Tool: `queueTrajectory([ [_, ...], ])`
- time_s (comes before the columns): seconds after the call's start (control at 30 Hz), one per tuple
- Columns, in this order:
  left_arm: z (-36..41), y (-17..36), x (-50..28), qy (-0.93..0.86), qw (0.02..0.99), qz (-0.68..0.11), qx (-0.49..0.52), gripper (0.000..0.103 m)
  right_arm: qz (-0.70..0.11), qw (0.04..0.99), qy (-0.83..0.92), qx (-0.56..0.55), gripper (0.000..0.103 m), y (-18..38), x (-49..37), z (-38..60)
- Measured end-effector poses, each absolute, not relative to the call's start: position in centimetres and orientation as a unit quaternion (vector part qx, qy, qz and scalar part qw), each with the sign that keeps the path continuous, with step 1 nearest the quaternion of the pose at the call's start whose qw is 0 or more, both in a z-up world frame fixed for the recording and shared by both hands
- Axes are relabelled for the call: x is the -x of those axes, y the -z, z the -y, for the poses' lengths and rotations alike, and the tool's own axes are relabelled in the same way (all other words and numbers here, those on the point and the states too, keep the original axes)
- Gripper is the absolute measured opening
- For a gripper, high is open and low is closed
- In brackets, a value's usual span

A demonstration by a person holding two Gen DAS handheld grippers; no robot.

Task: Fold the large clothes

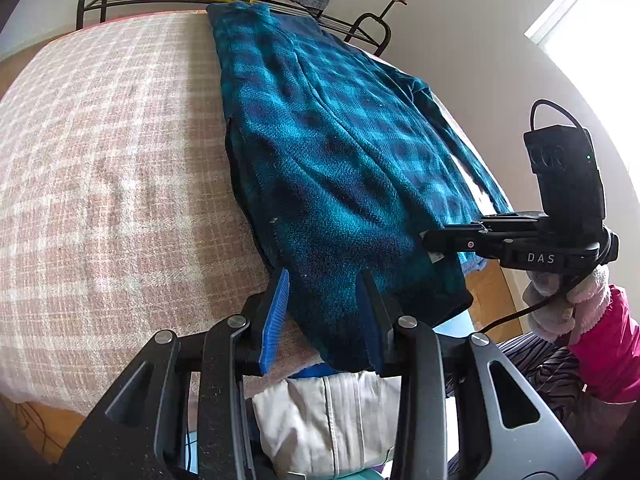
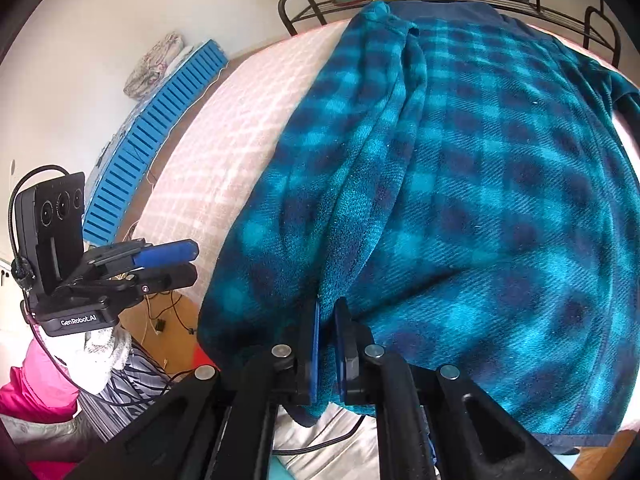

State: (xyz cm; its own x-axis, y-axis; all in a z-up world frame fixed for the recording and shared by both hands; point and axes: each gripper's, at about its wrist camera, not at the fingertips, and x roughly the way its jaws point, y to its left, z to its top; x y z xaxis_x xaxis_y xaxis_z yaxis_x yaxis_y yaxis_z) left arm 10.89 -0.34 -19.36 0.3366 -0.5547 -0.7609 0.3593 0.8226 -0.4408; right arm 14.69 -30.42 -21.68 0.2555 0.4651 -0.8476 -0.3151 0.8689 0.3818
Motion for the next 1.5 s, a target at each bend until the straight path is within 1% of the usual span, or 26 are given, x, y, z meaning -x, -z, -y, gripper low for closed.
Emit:
queueTrajectory([
  [0.1, 1.3, 19.3, -11.0, 0.280, 0.815, -0.500, 0.086, 0.034, -0.583, 0.767, -0.250, -0.098, 0.004, 24.0, -15.1, 31.1],
  [0.17, 2.4, 19.2, -11.3, 0.291, 0.811, -0.501, 0.080, 0.034, -0.593, 0.760, -0.249, -0.094, 0.005, 25.2, -15.5, 30.3],
  [0.27, 4.3, 19.3, -11.1, 0.305, 0.813, -0.494, 0.045, 0.034, -0.595, 0.758, -0.256, -0.080, 0.010, 25.4, -15.6, 29.9],
  [0.33, 5.3, 20.5, -11.0, 0.307, 0.804, -0.508, 0.023, 0.034, -0.596, 0.756, -0.260, -0.079, 0.014, 25.0, -15.8, 30.0],
  [0.37, 5.6, 21.4, -11.0, 0.304, 0.799, -0.519, 0.017, 0.034, -0.593, 0.757, -0.262, -0.084, 0.027, 24.6, -16.1, 30.3],
  [0.4, 5.7, 22.2, -10.9, 0.302, 0.793, -0.529, 0.012, 0.034, -0.584, 0.763, -0.263, -0.090, 0.032, 24.1, -16.1, 30.7],
  [0.47, 5.9, 23.2, -10.4, 0.300, 0.794, -0.529, -0.007, 0.034, -0.564, 0.778, -0.259, -0.092, 0.032, 22.8, -16.1, 31.2],
  [0.57, 6.2, 22.6, -9.6, 0.301, 0.801, -0.516, -0.036, 0.034, -0.539, 0.797, -0.250, -0.108, 0.032, 20.9, -16.3, 32.3],
  [0.63, 5.7, 21.8, -9.4, 0.305, 0.806, -0.507, -0.017, 0.034, -0.522, 0.811, -0.240, -0.113, 0.032, 19.8, -16.1, 33.1],
  [0.7, 5.2, 20.5, -9.3, 0.299, 0.820, -0.488, -0.001, 0.034, -0.497, 0.830, -0.227, -0.114, 0.037, 18.5, -15.7, 34.3],
  [0.83, 5.2, 18.6, -9.9, 0.303, 0.830, -0.466, 0.034, 0.034, -0.470, 0.851, -0.196, -0.125, 0.037, 17.1, -14.9, 36.9],
  [0.97, 7.7, 18.9, -10.5, 0.312, 0.823, -0.475, 0.020, 0.034, -0.483, 0.848, -0.171, -0.131, 0.037, 18.0, -15.0, 39.3],
  [1.1, 9.0, 19.7, -11.3, 0.311, 0.810, -0.496, 0.027, 0.034, -0.522, 0.838, -0.113, -0.108, 0.037, 20.8, -14.8, 42.1],
  [1.17, 9.2, 19.8, -11.6, 0.308, 0.811, -0.497, 0.027, 0.034, -0.526, 0.839, -0.082, -0.118, 0.037, 21.9, -13.6, 44.5],
  [1.23, 9.1, 20.1, -11.6, 0.304, 0.810, -0.500, 0.026, 0.034, -0.525, 0.836, -0.054, -0.151, 0.046, 22.5, -12.1, 47.2],
  [1.27, 9.1, 20.3, -11.7, 0.301, 0.810, -0.503, 0.027, 0.034, -0.523, 0.835, -0.041, -0.168, 0.055, 22.8, -11.3, 48.5],
  [1.37, 9.0, 20.9, -11.8, 0.296, 0.807, -0.510, 0.029, 0.034, -0.511, 0.836, -0.030, -0.195, 0.055, 22.7, -9.7, 50.9],
  [1.43, 8.8, 21.0, -12.1, 0.291, 0.807, -0.513, 0.034, 0.034, -0.514, 0.836, -0.034, -0.187, 0.057, 22.6, -9.5, 51.1],
  [1.47, 8.7, 21.1, -12.3, 0.288, 0.806, -0.515, 0.039, 0.034, -0.519, 0.836, -0.028, -0.178, 0.060, 22.7, -9.5, 50.9],
  [1.5, 8.6, 21.0, -12.4, 0.287, 0.805, -0.517, 0.049, 0.034, -0.524, 0.834, -0.023, -0.169, 0.060, 22.9, -9.6, 50.7],
])
